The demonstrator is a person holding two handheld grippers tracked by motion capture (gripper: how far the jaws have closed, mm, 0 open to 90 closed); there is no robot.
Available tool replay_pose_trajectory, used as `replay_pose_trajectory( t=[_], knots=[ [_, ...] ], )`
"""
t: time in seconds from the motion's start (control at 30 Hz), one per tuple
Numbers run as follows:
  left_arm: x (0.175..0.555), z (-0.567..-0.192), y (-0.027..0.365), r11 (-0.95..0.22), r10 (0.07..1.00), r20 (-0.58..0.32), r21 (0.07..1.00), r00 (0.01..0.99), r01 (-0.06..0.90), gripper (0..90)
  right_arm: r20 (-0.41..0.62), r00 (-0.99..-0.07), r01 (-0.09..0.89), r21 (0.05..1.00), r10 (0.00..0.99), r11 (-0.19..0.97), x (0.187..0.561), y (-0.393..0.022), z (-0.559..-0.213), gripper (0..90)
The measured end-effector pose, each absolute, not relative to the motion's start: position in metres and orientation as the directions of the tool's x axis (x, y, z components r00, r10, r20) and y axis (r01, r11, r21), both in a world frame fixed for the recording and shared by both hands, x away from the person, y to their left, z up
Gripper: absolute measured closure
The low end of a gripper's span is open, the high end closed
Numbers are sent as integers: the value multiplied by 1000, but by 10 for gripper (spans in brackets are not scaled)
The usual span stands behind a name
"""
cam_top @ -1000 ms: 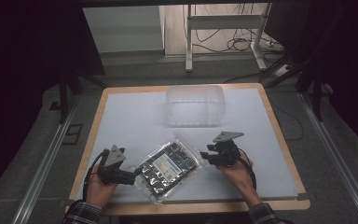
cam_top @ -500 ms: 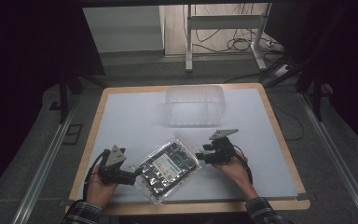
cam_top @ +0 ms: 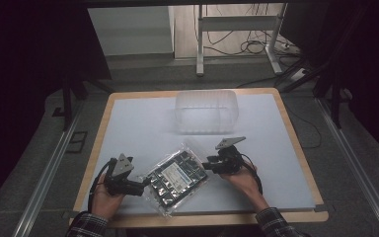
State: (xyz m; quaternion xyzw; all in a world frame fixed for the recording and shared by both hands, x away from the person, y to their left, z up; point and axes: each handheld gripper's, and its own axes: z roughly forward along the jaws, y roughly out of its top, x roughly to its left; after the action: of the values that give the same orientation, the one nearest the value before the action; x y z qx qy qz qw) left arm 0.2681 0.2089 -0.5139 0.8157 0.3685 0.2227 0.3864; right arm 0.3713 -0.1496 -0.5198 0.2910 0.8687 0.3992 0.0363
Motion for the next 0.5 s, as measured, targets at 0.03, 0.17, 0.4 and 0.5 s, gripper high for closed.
replay_pose_trajectory(
  t=[0.03, 0.17, 0.4, 0.5],
  knots=[
    [268, -514, 209, -430, 773, 79, 794, 630, 429, 20, 170, -827, 479, 712, 536, 514, 371, -149, -520, 635],
    [268, -514, 209, -430, 772, 78, 794, 630, 429, 21, 174, -827, 481, 712, 535, 512, 370, -148, -520, 683],
    [268, -514, 208, -434, 772, 82, 793, 630, 428, 22, 177, -820, 502, 680, 544, 535, 369, -143, -527, 744],
    [268, -514, 208, -436, 772, 85, 792, 630, 427, 22, 199, -805, 527, 672, 559, 520, 369, -144, -527, 832]
  ],
)
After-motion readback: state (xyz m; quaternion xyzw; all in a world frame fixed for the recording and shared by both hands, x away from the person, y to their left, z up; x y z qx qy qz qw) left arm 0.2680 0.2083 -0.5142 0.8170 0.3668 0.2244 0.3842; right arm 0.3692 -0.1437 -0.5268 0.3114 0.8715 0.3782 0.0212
